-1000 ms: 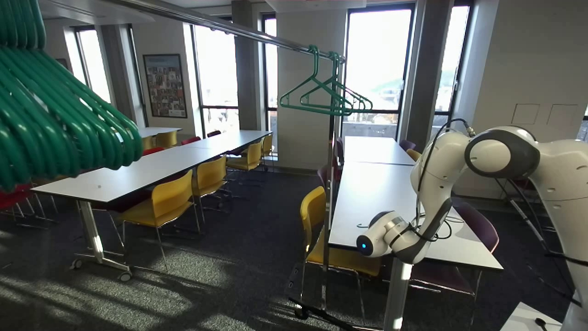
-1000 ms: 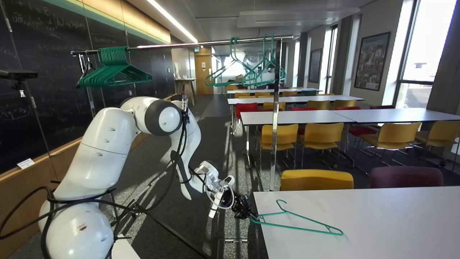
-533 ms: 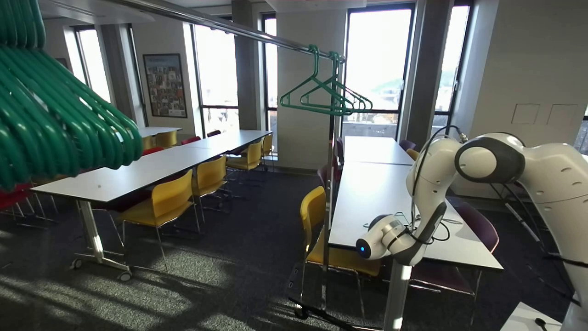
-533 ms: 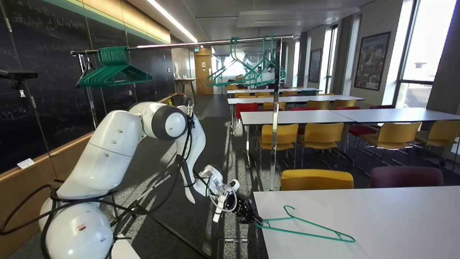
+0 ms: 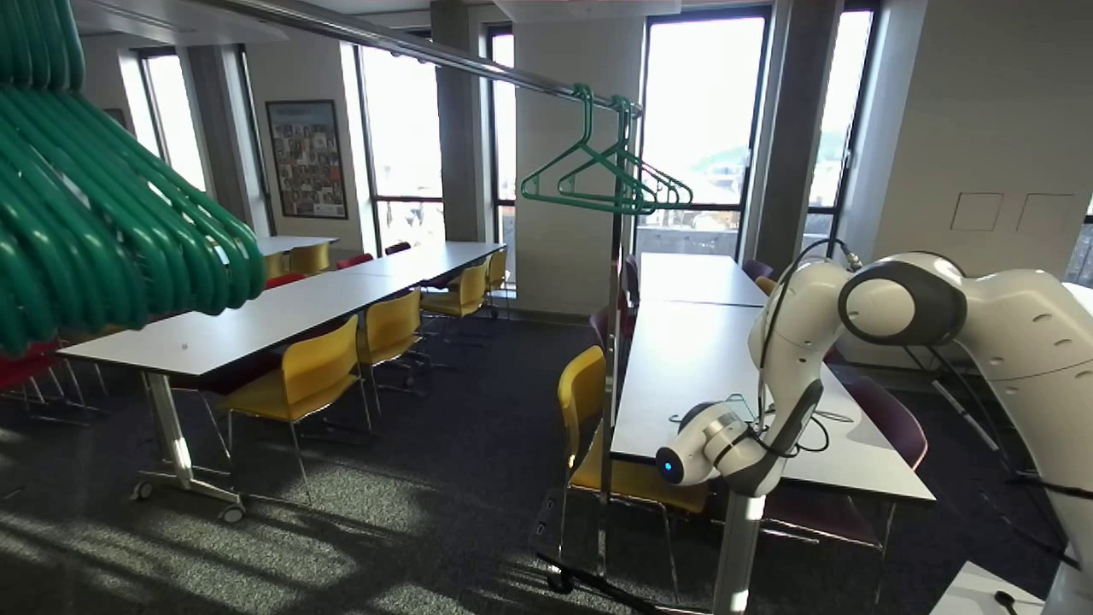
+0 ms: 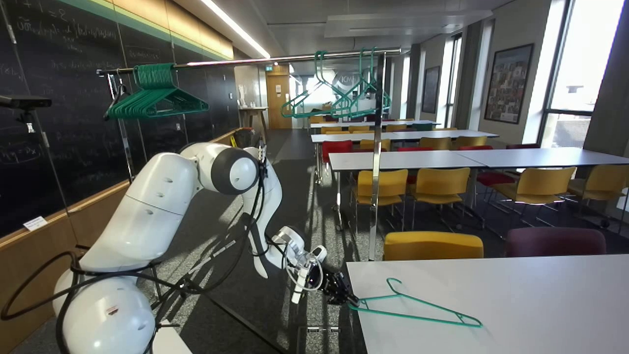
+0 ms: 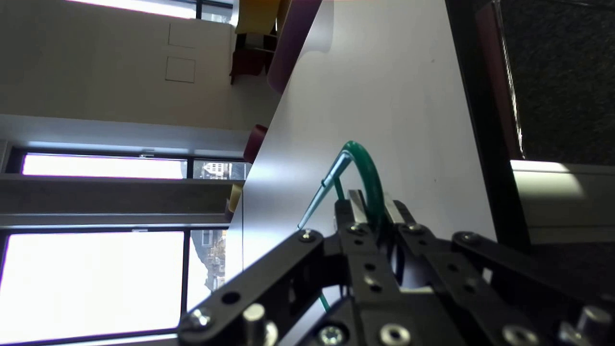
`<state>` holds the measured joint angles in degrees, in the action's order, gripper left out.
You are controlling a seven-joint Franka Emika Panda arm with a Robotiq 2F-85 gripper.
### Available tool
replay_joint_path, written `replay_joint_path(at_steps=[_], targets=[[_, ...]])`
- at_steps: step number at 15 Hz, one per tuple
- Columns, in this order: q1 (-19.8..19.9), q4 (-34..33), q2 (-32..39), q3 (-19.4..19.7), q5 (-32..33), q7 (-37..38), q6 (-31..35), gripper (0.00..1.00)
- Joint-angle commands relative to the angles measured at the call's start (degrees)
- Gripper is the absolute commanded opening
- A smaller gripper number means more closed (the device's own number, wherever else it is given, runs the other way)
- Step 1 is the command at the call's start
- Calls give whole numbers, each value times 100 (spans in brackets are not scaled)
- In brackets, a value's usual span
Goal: Put the coat hanger on the table
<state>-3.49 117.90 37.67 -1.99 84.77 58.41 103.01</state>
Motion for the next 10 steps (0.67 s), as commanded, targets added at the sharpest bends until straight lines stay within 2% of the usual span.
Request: replay_joint_path(at_steps=[1, 6, 10], targets=[[-138, 18, -134, -26, 161, 501, -254, 2], [-294, 34, -119, -17, 398, 1192, -531, 2], [-277, -131, 102, -18, 300, 1352, -847, 2]])
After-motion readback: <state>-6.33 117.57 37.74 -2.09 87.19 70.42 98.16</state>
